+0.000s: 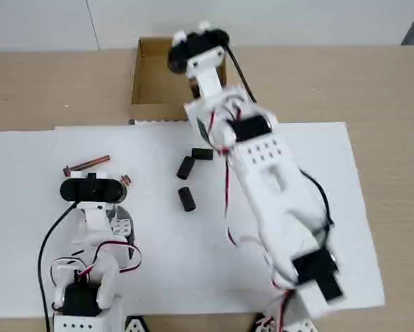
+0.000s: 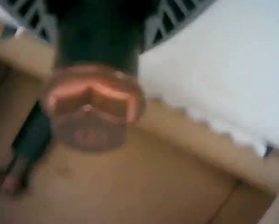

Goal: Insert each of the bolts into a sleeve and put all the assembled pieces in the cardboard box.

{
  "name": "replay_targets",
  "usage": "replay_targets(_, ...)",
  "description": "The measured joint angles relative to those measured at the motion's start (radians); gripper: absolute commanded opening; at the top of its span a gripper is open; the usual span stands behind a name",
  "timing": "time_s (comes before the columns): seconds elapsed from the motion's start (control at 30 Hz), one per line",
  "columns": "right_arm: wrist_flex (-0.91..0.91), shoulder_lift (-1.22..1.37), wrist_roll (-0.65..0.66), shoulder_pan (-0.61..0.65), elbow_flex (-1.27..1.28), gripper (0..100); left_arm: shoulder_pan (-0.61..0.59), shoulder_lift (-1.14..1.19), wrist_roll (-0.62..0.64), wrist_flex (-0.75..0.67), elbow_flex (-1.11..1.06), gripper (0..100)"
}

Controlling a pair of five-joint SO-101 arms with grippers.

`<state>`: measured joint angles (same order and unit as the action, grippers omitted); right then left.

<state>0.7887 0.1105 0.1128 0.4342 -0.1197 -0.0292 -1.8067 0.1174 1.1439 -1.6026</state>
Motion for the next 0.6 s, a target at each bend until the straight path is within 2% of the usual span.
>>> replay_targets(0.3,0.000,0.471,0.160,0.000,-0.539,0.3,0.000,0.000,0.000,0.000,-0.009,1)
replay_targets(0.6,0.006,0.767,0.325,0.008,-0.848,1.0,0.000,0.000,0.000,0.000,-0.009,1)
